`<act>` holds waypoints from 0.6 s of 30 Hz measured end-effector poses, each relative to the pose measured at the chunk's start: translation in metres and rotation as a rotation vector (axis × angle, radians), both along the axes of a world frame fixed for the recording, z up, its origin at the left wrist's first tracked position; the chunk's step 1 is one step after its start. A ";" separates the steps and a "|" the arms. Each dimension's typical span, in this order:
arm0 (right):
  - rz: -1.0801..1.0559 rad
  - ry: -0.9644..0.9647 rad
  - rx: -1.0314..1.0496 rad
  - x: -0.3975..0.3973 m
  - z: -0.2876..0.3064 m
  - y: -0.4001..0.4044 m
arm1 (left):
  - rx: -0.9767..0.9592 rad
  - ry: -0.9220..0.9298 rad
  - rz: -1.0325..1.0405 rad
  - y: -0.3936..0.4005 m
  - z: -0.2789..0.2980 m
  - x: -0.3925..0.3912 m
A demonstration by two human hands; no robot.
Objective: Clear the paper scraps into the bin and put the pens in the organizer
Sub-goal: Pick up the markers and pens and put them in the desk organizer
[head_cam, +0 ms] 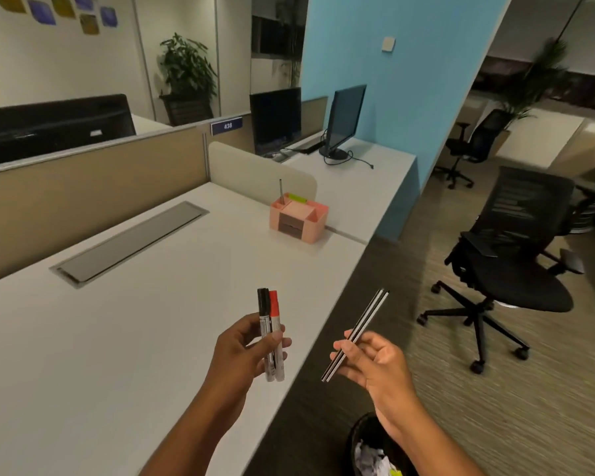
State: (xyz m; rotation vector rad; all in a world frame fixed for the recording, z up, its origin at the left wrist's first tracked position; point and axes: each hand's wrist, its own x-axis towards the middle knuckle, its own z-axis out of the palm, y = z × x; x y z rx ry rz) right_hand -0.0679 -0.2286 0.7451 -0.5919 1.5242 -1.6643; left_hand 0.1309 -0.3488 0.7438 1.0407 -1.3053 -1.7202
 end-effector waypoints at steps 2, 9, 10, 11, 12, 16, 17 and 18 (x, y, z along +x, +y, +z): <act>0.010 0.007 -0.002 -0.002 0.007 -0.018 | -0.003 0.001 0.005 -0.013 0.003 0.001; 0.043 0.042 0.000 -0.011 0.017 -0.098 | -0.002 -0.005 0.053 -0.065 0.007 -0.005; 0.045 0.045 0.001 -0.014 0.016 -0.111 | 0.001 -0.007 0.063 -0.075 0.006 -0.009; 0.049 0.046 0.005 -0.018 0.015 -0.125 | 0.002 -0.009 0.073 -0.085 0.005 -0.013; 0.055 0.046 0.012 -0.024 0.014 -0.140 | 0.003 -0.010 0.081 -0.097 0.003 -0.019; 0.073 0.081 0.050 -0.064 0.005 -0.206 | 0.011 -0.004 0.118 -0.147 -0.003 -0.055; 0.069 0.093 0.060 -0.078 0.003 -0.226 | 0.021 -0.001 0.128 -0.159 -0.004 -0.067; 0.061 0.109 0.069 -0.094 0.002 -0.246 | 0.032 0.002 0.137 -0.172 -0.006 -0.078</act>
